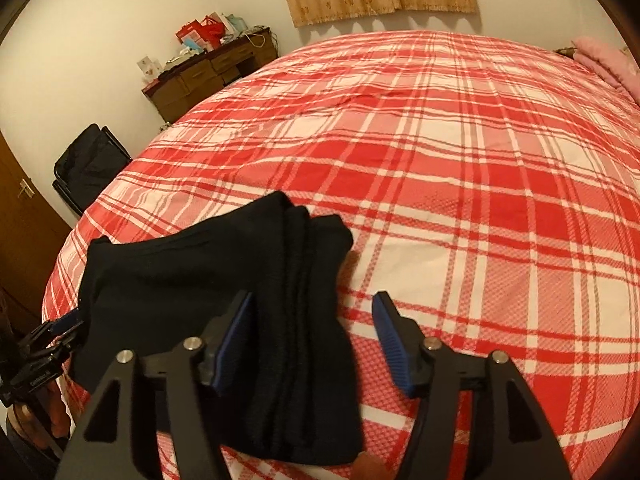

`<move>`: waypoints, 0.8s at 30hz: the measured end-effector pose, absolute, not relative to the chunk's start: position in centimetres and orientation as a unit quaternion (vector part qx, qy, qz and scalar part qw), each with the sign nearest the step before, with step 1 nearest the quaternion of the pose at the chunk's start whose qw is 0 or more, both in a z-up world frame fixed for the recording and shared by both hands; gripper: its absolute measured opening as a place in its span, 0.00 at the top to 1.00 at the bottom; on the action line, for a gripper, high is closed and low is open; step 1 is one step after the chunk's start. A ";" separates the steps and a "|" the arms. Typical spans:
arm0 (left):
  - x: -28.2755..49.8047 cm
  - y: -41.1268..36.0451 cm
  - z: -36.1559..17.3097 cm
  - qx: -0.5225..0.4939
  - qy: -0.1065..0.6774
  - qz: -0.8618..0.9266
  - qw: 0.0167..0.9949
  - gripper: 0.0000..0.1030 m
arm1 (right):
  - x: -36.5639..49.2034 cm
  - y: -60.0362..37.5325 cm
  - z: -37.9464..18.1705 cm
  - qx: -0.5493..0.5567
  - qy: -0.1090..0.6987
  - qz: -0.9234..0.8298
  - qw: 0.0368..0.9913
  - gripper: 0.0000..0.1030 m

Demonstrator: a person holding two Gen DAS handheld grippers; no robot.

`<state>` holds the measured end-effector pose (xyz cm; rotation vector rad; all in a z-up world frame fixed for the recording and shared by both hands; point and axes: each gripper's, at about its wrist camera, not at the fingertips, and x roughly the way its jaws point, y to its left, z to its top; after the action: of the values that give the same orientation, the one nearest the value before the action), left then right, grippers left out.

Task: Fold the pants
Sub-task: 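Open the right gripper and release the folded pants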

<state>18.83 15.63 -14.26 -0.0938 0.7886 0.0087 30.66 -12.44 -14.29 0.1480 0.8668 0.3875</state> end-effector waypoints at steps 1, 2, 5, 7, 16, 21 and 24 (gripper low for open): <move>18.7 15.6 -14.2 -0.043 0.385 0.005 0.922 0.40 | 30.6 -12.3 -14.3 0.068 0.420 0.186 0.886 0.37; 18.5 15.6 -14.2 -0.042 0.385 0.005 0.922 0.40 | 30.5 -12.2 -14.4 0.064 0.423 0.185 0.885 0.37; 17.8 15.5 -14.2 -0.037 0.385 0.005 0.922 0.40 | 30.0 -12.3 -14.1 0.060 0.420 0.181 0.887 0.35; 17.3 15.5 -14.1 -0.036 0.386 0.009 0.922 0.40 | 29.4 -12.6 -13.9 0.054 0.417 0.176 0.890 0.34; 13.8 13.8 -10.8 -0.030 0.359 0.007 0.933 0.40 | 22.7 -12.8 -10.3 0.000 0.389 0.170 0.906 0.28; 11.0 12.3 -7.7 -0.032 0.318 -0.006 0.948 0.40 | 16.3 -13.7 -6.5 -0.005 0.328 0.162 0.931 0.25; 9.6 11.4 -6.2 -0.028 0.297 -0.010 0.954 0.40 | 12.2 -14.8 -4.2 0.011 0.284 0.152 0.947 0.05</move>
<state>9.64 11.35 -6.20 -0.0562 0.6042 -0.0213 12.24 -14.77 -4.21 0.0215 0.5775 0.3102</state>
